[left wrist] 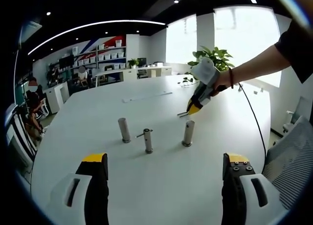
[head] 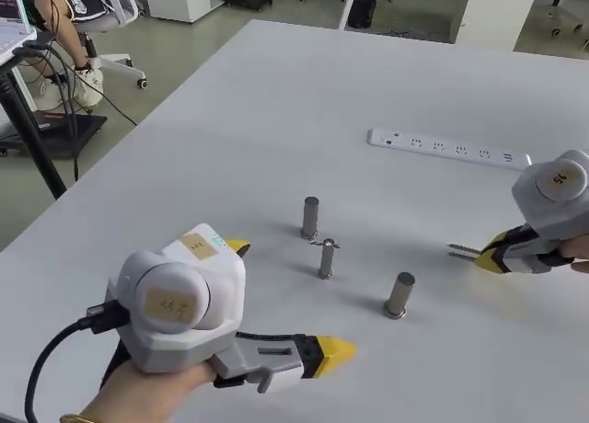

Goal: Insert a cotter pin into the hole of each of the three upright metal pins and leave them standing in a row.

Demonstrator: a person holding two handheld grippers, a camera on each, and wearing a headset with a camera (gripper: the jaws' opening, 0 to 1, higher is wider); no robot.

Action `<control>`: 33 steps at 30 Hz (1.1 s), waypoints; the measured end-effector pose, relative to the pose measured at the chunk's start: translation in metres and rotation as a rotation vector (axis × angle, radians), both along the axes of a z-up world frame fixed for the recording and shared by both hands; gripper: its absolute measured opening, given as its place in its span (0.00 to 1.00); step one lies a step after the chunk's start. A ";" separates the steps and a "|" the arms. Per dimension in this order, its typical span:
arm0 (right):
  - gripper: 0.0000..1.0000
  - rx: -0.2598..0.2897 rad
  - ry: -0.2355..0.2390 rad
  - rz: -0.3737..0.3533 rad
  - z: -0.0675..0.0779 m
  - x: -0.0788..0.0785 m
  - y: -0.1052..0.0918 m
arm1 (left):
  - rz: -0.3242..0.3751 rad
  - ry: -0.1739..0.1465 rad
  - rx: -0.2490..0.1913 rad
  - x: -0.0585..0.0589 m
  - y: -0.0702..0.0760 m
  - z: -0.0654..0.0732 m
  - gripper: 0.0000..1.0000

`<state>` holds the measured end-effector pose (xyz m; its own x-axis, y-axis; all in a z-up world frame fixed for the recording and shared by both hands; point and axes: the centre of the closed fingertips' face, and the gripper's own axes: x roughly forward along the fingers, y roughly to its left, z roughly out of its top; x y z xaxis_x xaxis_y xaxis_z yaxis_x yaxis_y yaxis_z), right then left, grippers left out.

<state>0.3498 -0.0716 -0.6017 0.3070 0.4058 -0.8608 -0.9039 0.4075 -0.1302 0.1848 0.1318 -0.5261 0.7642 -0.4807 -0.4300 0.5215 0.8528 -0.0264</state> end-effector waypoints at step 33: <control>0.00 -0.211 0.004 0.179 -0.010 -0.004 0.003 | -0.019 0.011 -0.006 -0.004 -0.005 -0.002 0.94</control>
